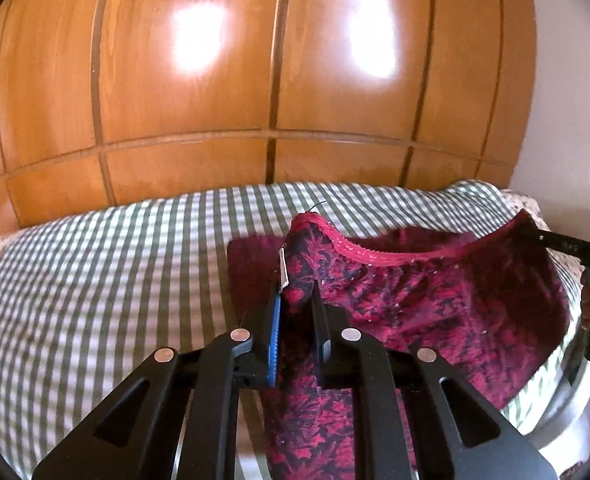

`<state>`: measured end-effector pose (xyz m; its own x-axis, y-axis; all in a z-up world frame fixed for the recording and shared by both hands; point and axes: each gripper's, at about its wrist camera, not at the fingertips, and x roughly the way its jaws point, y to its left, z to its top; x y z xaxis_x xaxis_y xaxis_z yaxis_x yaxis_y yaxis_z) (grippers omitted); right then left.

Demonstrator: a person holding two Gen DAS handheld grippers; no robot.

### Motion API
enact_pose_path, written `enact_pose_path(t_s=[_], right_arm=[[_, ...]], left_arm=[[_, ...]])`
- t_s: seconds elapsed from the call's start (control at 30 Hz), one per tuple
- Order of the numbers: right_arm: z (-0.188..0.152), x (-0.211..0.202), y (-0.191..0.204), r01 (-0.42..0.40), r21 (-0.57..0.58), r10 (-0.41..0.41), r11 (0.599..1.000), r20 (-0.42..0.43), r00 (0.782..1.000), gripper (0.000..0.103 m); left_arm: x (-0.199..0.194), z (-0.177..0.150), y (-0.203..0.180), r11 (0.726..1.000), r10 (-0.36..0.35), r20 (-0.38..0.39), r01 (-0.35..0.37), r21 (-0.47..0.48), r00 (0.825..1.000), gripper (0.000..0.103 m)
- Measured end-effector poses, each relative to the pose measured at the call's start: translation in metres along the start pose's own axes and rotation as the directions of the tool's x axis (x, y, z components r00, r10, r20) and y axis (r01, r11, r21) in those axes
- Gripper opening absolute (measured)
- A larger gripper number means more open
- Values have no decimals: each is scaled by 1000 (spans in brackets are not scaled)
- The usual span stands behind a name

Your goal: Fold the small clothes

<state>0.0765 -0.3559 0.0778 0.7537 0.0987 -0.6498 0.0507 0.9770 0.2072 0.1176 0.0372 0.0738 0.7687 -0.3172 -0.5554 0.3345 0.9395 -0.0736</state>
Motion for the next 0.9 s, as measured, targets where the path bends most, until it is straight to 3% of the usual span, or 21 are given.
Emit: enact_pose_path(t_s=[0.17,0.33,0.37,0.53,0.63,0.7,0.73,0.8,0.9], right_arm=[[42,40,-8,18,30,-19,999,15,1000,17],[57,96,-3,114,-7,-114,993,-7,993,17],[57,107,-4,127,-7,-127,992,-22,992,17],[36,172,-15,204,-22,-205,979,-155,966,17],[29,184,-19,214,-25,-214,977,-189,958,26],[30,177,-20,202,-11,-201,979,-182,963,41],[32,172,-23,193,2,-190,981,-180,965,49],[32,156,-31,159,33,-151,987,-181,972,54],[25,126,-40,108,64,-96,992,-169,981,66]], left_arm=[[42,34,9,998,39,-3,-39,-39,999,12],[100,51,14,992,119,-48,-121,-36,992,12],[116,51,15,988,149,-72,-151,-29,986,12],[180,30,32,981,156,-237,-178,-77,959,13],[186,20,37,979,152,-256,-181,-92,955,29],[174,19,45,974,141,-243,-179,-142,960,65],[166,16,51,969,127,-231,-170,-177,965,69],[154,9,58,965,80,-231,-134,-224,970,69],[128,-12,56,968,23,-225,-78,-238,974,69]])
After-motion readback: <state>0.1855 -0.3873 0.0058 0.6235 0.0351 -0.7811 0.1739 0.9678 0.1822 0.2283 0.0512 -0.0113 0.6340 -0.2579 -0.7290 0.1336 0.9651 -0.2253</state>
